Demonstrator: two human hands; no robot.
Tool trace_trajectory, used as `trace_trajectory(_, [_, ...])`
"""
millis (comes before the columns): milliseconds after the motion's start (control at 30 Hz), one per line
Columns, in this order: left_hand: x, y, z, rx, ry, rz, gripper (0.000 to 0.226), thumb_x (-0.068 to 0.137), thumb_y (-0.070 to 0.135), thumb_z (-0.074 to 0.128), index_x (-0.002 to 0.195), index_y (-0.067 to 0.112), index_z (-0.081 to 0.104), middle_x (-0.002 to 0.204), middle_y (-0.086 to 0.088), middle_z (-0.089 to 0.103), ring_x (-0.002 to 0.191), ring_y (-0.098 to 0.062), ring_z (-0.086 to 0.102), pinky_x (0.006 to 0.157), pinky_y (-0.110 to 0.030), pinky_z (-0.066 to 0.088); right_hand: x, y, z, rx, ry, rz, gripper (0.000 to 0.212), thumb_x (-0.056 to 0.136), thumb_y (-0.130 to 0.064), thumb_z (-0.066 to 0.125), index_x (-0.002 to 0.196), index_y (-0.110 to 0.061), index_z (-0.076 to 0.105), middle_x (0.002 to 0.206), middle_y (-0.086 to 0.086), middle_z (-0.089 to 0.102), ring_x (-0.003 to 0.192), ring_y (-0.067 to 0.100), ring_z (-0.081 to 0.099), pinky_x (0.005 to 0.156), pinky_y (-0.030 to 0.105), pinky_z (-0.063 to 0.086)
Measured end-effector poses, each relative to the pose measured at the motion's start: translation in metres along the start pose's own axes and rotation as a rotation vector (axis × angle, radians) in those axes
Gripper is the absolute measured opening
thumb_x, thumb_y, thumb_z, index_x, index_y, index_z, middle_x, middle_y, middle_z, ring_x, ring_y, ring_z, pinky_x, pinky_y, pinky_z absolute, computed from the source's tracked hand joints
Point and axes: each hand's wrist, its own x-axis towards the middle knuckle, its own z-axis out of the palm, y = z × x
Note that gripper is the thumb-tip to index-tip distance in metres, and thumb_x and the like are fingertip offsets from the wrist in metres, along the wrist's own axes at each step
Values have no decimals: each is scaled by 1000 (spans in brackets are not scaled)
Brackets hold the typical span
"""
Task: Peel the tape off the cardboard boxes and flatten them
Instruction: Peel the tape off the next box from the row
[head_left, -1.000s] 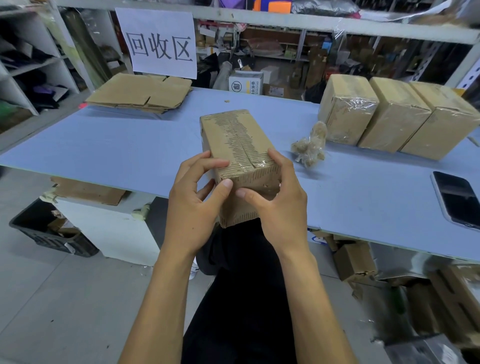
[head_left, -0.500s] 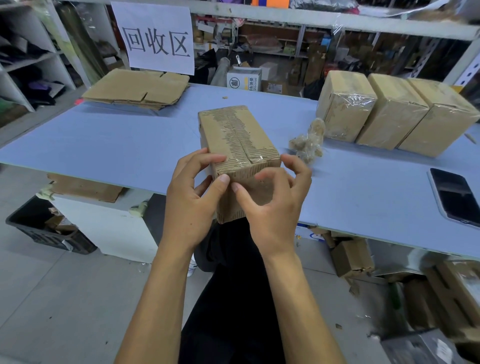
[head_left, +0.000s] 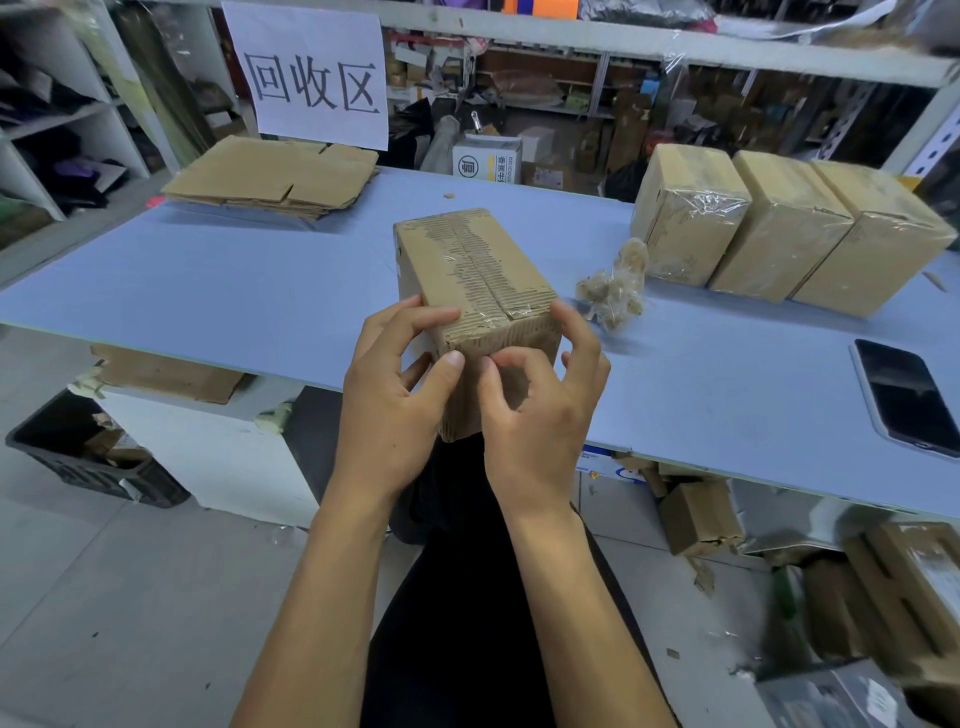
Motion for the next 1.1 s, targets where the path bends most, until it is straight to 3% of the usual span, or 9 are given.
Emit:
trace_trajectory(200, [1,-1,2,65,5,28,34,93,0,62,117,25,66,137,-4,52,126,-2,50,89,-1,39,6,-5,5,-44,10,39,11,80,-13,74,73,-10,67,143,7,50,126,28,43,97,-1,19])
trace_trajectory(333, [1,-6,5,91,29,50,38,93,6,63,116,37,64,137,0,50,132,-1,45,90,-8,46,14,-1,3,-81,-35,23,13,76,-9,71,69,-8,60,140,8,52,123,30,45,89,-4,22])
trace_trajectory(400, [1,-7,5,96,40,60,39,92,10,63,114,41,63,136,1,50,132,-2,45,90,-10,48,19,3,-2,-84,-49,-6,13,76,-8,68,70,-9,57,136,6,55,120,27,48,90,3,26])
trace_trajectory(500, [0,-6,5,101,44,48,42,93,6,64,114,43,63,136,2,50,132,-1,45,90,-12,49,29,12,-15,-14,-95,5,10,78,-11,65,73,-9,57,133,1,56,120,21,53,94,25,40])
trace_trajectory(667, [-1,-4,7,96,38,29,41,94,6,63,114,42,63,138,5,49,131,0,46,92,-10,47,27,14,-29,209,-188,69,6,87,-16,67,84,-19,62,140,-8,51,131,12,47,105,35,42])
trace_trajectory(733, [-1,-4,7,98,43,28,40,94,6,63,116,39,64,139,4,49,131,1,46,94,-11,48,24,12,-26,217,-175,68,10,86,-23,67,93,-17,63,142,-6,48,135,13,43,106,28,40])
trace_trajectory(833, [-1,-4,7,94,51,27,41,94,5,63,115,40,64,139,4,49,131,5,44,94,-12,48,21,11,-18,133,-173,90,17,85,-26,75,94,-18,62,149,-4,39,137,6,34,102,5,24])
trace_trajectory(1000, [-2,-4,7,94,45,35,43,94,5,63,113,43,63,138,6,50,130,8,43,93,-9,46,23,17,-21,140,-182,119,15,94,-15,68,85,-23,60,138,-4,54,129,-14,39,99,5,29])
trace_trajectory(1100, [-2,-5,8,86,38,33,44,94,4,62,112,44,63,138,6,49,132,6,43,94,-10,47,30,18,-27,175,-171,155,13,97,-17,64,86,-21,59,121,-21,60,120,-3,56,96,17,44])
